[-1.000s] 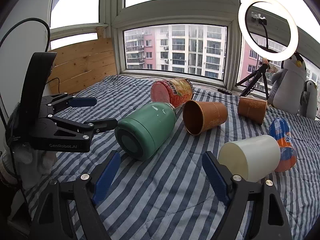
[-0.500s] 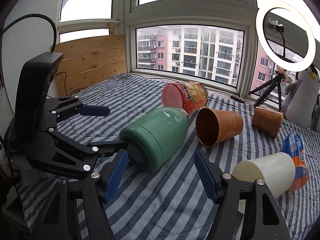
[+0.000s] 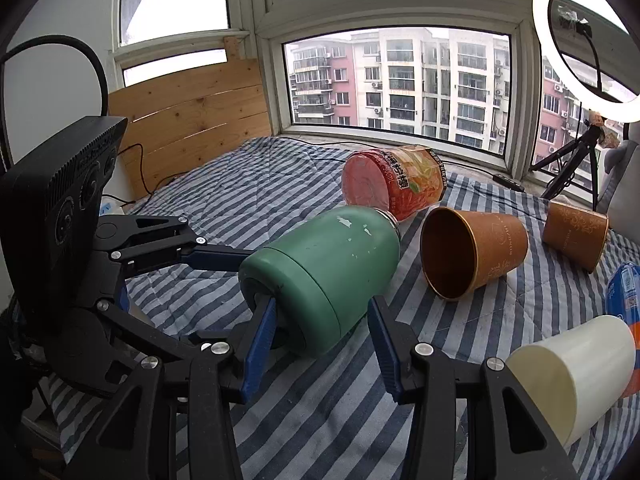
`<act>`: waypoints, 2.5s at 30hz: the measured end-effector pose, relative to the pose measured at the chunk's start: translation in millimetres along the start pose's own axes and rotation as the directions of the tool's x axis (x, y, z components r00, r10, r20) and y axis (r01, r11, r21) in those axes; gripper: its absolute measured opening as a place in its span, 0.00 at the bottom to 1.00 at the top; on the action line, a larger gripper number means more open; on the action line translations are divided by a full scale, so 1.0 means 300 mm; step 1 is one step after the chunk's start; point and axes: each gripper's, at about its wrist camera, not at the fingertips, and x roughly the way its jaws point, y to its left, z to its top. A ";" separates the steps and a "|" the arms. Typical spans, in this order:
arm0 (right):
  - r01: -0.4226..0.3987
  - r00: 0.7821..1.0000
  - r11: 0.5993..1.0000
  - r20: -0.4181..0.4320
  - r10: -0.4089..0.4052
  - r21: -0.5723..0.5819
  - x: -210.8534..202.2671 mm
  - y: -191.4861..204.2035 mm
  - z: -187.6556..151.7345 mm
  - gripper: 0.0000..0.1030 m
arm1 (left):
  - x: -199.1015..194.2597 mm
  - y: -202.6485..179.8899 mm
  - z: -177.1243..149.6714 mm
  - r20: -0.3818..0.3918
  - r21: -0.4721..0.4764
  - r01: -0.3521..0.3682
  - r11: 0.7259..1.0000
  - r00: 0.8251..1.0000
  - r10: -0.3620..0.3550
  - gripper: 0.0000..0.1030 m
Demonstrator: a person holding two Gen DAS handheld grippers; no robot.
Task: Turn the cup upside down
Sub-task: 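Close the right gripper around the body of the green bottle, then rotate the held green bottle upright with the right gripper, base onto the bed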
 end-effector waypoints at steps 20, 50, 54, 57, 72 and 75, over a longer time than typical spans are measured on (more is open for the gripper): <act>-0.081 0.996 0.973 -0.024 0.088 0.217 -0.009 -0.043 0.013 0.38 | -0.071 -0.024 0.020 0.029 -0.037 -0.004 0.999 1.000 0.005 0.58; -0.160 0.973 0.810 -0.049 0.226 0.563 0.044 -0.249 0.224 0.38 | -0.040 0.176 0.272 0.019 -0.209 0.089 0.974 0.996 -0.087 0.63; -0.172 0.977 0.819 -0.014 0.214 0.548 0.071 -0.256 0.250 0.38 | -0.023 0.210 0.274 0.050 -0.223 0.112 0.968 0.993 -0.103 0.70; -0.199 0.973 0.818 0.012 0.229 0.540 0.089 -0.260 0.264 0.39 | -0.005 0.204 0.263 0.062 -0.201 0.094 0.975 0.995 -0.083 0.84; -0.108 0.994 0.931 0.058 0.093 0.350 0.145 -0.140 0.285 0.70 | 0.054 0.159 0.206 0.119 -0.101 -0.032 0.994 0.992 0.044 0.81; -0.097 0.994 0.936 0.078 0.075 0.338 0.144 -0.139 0.276 0.70 | 0.059 0.173 0.205 0.129 -0.119 -0.028 0.993 0.991 0.043 0.79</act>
